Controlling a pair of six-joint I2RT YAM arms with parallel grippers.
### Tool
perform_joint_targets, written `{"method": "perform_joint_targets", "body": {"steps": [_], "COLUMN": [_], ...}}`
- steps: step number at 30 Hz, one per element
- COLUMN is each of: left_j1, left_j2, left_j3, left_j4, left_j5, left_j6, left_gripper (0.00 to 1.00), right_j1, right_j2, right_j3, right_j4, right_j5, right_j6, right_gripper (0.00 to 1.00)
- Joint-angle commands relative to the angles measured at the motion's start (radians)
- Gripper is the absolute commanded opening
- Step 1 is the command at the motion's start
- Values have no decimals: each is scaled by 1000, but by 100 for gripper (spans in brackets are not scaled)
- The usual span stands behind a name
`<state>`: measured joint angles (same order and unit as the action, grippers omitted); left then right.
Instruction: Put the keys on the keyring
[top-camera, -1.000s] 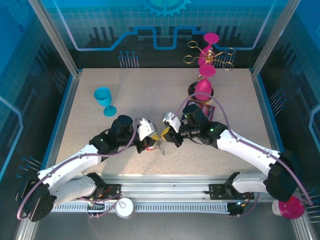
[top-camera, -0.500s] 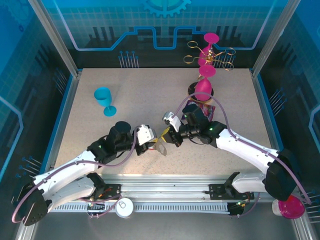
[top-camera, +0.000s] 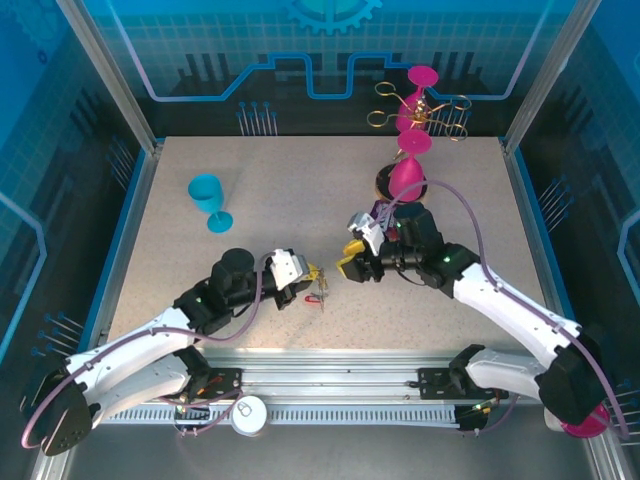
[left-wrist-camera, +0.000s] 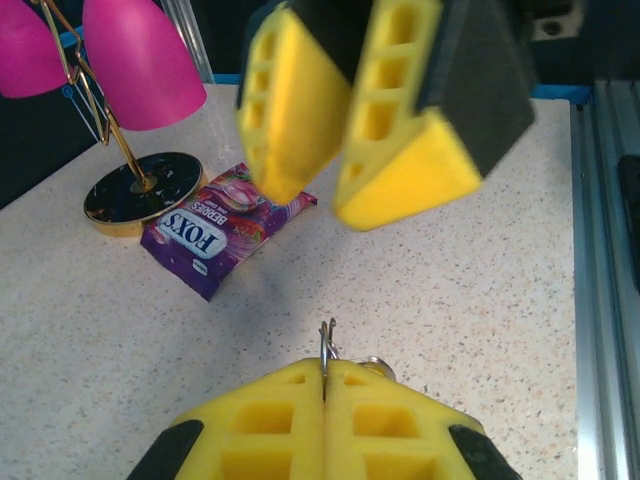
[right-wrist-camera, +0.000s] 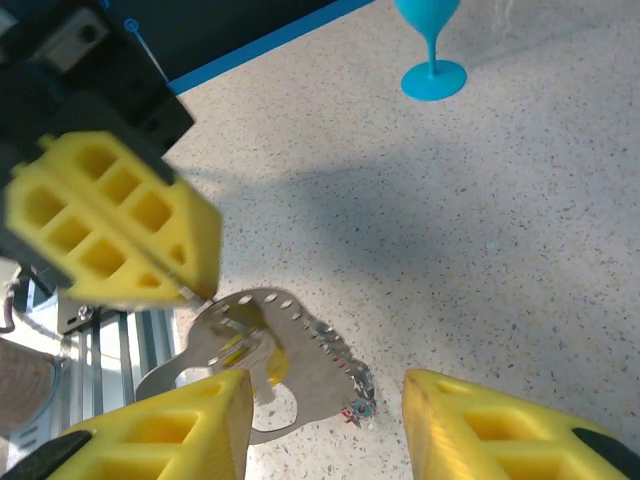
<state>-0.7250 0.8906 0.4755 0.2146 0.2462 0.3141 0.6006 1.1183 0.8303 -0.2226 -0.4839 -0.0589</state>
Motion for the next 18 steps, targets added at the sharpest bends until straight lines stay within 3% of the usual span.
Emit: {"method": "perform_joint_targets", "body": {"steps": [1,6,18], "left_j1": [-8,-7,-8], "left_j2": [-21,-25,-32], "left_j3": [-33,-63,-117], "left_j4": [151,191,280], "left_j5": [1,29,91], "left_j6": [-92,-140,-168], "left_gripper": [0,0,0], "right_j1": [-5,7,36], "right_j2": [-63,-84,31], "right_j3": [-67,-146,-151], "right_j4": [82,272,395], "right_j5": [-83,-138,-227], "right_j6": [-153,-191,-165], "right_gripper": [44,40,33]}}
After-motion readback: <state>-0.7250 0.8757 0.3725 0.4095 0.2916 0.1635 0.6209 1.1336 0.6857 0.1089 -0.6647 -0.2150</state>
